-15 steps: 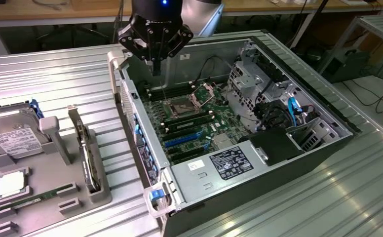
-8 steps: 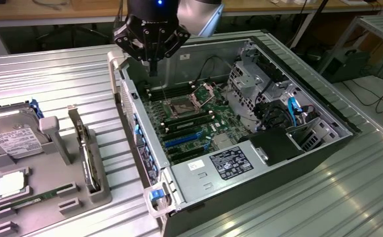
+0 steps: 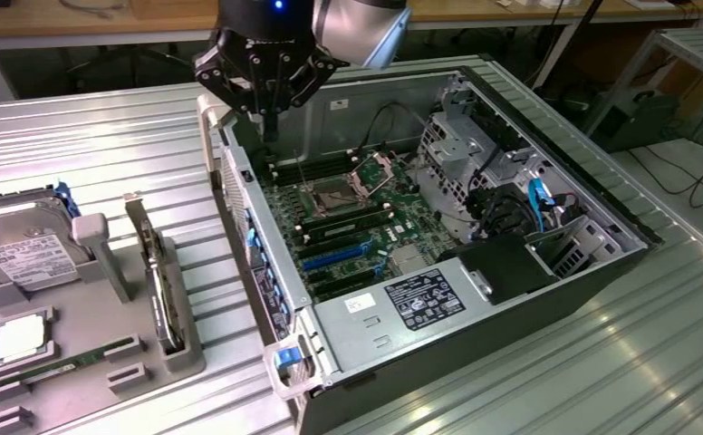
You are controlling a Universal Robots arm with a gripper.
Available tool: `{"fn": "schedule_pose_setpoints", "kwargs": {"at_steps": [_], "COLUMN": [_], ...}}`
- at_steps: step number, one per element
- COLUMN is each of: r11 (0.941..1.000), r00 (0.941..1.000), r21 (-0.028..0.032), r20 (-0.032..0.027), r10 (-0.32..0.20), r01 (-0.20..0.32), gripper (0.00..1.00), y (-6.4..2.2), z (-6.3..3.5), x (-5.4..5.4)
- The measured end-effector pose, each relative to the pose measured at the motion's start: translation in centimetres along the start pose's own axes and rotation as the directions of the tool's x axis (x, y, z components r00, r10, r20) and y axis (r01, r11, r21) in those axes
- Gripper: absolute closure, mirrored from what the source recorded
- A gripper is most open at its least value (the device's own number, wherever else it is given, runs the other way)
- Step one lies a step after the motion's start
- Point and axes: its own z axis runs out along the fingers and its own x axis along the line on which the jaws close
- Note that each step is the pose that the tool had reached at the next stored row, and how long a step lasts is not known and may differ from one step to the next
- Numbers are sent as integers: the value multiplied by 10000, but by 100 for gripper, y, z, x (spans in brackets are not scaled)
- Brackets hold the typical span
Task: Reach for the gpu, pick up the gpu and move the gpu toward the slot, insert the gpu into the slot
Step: 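Reach for the gpu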
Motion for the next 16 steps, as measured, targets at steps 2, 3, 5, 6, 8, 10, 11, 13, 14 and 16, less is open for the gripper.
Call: {"fn": "schedule_pose_setpoints", "kwargs": {"at_steps": [2, 3, 5, 6, 8, 10, 11, 13, 14, 16], "r11": [10000, 10000, 10000, 10000, 9999, 9999, 9999, 9998, 9997, 9996], "r00": [10000, 10000, 10000, 10000, 9999, 9999, 9999, 9998, 9997, 9996], "r21": [-1, -1, -1, -2, -2, -2, -2, -6, -7, -9], "r20": [-2, -3, -4, -4, -5, -6, -7, -10, -11, -13], "r10": [-45, -54, -74, -87, -101, -119, -137, -204, -237, -289], "r01": [45, 54, 74, 87, 101, 119, 137, 204, 237, 289], "gripper": [89, 89, 89, 89, 89, 89, 89, 89, 89, 89], "y": [-1, -1, -2, -3, -4, -5, -6, -9, -10, -11], "z": [0, 0, -1, -1, -2, -2, -3, -3, -4, -4], "x": [18, 24, 39, 50, 62, 79, 93, 125, 139, 161]}}
